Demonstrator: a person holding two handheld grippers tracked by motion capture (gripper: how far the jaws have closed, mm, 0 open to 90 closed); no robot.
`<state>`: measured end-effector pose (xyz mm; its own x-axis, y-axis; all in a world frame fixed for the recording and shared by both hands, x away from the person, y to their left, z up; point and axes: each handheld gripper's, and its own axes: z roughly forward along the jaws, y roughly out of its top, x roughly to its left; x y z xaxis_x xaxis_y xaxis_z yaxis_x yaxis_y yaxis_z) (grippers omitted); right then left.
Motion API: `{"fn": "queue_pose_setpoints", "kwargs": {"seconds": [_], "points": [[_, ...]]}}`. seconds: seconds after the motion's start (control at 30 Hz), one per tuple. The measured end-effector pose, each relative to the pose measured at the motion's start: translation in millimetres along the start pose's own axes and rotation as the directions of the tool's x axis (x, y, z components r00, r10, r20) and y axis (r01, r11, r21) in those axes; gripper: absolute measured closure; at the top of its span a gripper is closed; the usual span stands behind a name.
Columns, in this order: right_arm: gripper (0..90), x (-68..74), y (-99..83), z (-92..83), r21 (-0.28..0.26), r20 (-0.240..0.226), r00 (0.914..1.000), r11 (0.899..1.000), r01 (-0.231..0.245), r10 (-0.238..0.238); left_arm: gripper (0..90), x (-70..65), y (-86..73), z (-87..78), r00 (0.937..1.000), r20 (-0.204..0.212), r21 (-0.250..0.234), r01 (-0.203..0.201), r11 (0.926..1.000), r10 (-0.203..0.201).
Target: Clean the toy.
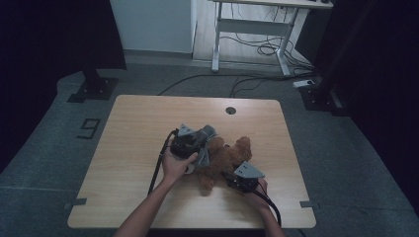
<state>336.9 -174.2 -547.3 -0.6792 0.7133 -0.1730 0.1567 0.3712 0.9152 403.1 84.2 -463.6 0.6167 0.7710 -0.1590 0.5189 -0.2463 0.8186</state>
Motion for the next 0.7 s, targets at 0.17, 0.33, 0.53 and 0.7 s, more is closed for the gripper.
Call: {"fn": "queue_pose_setpoints", "kwargs": {"seconds": [0.17,0.33,0.53,0.7], "points": [[49.4,3.0,0.7,0.5,-0.003,-0.004,0.9999,1.000,0.015,-0.015,76.9,10.3,-11.0,-18.0,0.9999,0.009,-0.015,-0.006,0.9999,0.006],[49.4,3.6,0.8,0.4,0.001,-0.003,0.9999,1.000,0.016,-0.016,76.7,15.9,-13.5,-29.7,1.0000,-0.002,-0.031,-0.009,0.9995,0.009],[49.3,2.7,0.5,0.5,0.000,-0.004,1.0000,1.000,0.007,-0.007,76.6,29.9,-17.7,-45.5,0.9992,-0.038,-0.056,0.011,0.9984,-0.013],[49.4,2.3,0.4,0.6,0.000,-0.006,1.0000,1.000,0.004,-0.004,76.8,54.3,-38.4,-60.3,0.9928,-0.111,-0.060,0.039,0.9975,-0.045]]}}
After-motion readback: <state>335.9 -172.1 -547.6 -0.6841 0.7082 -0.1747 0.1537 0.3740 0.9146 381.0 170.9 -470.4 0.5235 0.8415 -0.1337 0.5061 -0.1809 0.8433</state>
